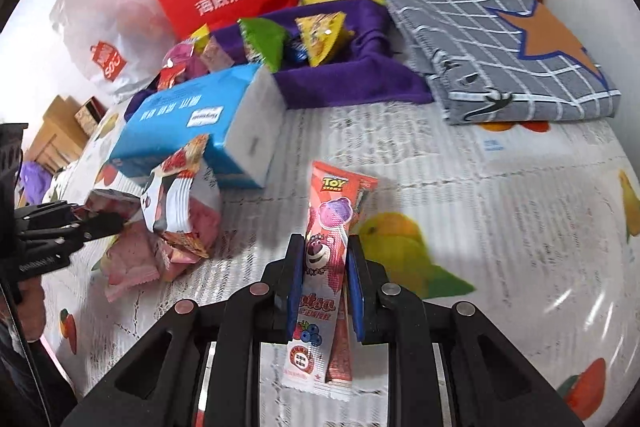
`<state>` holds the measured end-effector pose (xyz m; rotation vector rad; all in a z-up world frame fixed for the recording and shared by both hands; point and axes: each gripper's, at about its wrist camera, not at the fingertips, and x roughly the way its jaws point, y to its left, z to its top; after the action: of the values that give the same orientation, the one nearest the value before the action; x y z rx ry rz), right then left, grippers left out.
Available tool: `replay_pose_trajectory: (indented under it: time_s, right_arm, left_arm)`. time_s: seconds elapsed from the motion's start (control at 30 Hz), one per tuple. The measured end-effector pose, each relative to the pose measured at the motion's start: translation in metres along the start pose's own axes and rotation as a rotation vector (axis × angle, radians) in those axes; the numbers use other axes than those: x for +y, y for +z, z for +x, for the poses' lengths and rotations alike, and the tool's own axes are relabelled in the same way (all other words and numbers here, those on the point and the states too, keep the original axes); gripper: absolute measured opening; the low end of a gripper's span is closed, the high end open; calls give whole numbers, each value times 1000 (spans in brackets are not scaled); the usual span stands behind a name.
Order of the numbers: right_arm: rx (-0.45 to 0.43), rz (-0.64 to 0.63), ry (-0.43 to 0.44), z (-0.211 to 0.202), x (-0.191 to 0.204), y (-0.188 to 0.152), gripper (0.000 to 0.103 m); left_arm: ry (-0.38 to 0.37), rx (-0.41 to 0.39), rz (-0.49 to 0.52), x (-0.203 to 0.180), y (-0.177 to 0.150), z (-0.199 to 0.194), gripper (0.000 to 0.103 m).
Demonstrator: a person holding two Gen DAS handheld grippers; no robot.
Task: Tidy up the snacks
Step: 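Grasp the pink TOY lollipop stick with the right tool while the left grasps a white wrapper, then carry the lollipop with the right tool while the left carries the wrapper toward the towel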
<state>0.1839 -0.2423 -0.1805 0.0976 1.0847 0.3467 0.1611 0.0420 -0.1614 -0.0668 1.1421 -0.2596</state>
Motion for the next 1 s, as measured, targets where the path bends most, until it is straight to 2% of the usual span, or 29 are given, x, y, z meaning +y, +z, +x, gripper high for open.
replay_pose_trajectory:
  time_s: [0.13, 0.37, 0.47, 0.5, 0.53, 0.67, 1.0]
  right_arm:
    - [6, -24, -18, 6, 8, 0, 28]
    - [19, -55, -51, 6, 17, -3, 36]
    - [18, -92, -82, 7, 23, -7, 36]
    - [13, -98, -100, 7, 24, -7, 33]
    - [10, -97, -111, 6, 23, -8, 25]
    - [-2, -52, -79, -2, 17, -7, 25]
    - [-74, -60, -80, -36, 25, 4, 25]
  left_arm:
    - [-17, -14, -64, 17, -13, -6, 31]
    - [-23, -36, -95, 22, -13, -3, 32]
    - [-35, -52, -95, 23, -13, -1, 31]
    - [-42, -55, -96, 23, -13, -1, 31]
    - [-51, -56, -101, 23, -13, -2, 30]
    - [-61, -62, -109, 24, -15, -8, 29]
    - [-71, -115, -113, 22, -10, -36, 29]
